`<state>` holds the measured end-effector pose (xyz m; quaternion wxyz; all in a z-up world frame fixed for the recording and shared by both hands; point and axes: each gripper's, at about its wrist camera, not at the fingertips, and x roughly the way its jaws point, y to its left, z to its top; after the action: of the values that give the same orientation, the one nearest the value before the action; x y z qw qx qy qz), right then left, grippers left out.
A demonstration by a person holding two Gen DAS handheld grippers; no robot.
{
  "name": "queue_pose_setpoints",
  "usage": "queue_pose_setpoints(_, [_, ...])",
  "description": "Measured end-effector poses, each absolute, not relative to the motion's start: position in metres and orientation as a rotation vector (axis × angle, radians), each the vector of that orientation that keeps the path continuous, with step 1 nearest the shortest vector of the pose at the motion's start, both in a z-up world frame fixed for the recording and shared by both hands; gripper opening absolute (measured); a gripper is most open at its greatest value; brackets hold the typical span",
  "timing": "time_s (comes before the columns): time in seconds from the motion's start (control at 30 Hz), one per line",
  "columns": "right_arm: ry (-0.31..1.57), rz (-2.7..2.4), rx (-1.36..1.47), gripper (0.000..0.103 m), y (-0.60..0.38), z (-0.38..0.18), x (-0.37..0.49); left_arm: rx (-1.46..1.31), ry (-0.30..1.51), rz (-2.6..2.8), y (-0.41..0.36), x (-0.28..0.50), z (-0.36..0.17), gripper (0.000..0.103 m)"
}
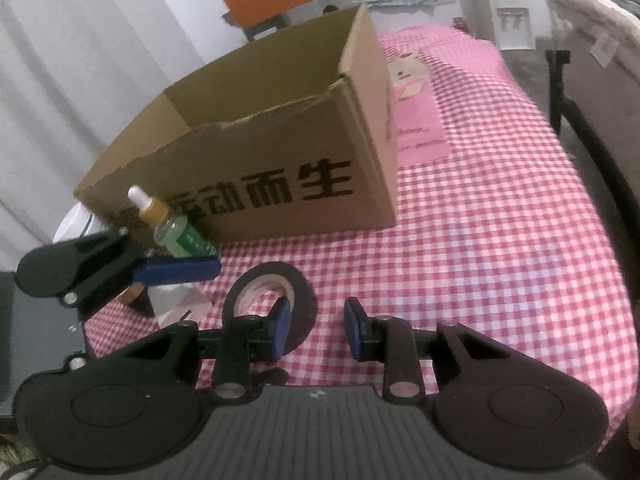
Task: Organize rigid objects
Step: 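Move the right gripper to the black tape roll and grasp its edge, then carry the tape roll with the right gripper into the box and lower it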
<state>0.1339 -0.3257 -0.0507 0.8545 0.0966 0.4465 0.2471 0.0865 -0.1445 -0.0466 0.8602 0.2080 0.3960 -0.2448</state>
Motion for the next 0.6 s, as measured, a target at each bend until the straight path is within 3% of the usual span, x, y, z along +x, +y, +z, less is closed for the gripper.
queue_pose_setpoints(0.47, [0.955,0.56,0.128,0.033,-0.306,-0.055,0.144,0.418,0.895,-0.507,-0.145,0.1,-0.054,0.083])
queue_pose_setpoints(0.6, [0.948,0.569,0.115,0.032,-0.3,-0.055,0.145,0.412,0.886,-0.489,-0.146,0.104,-0.054,0.068])
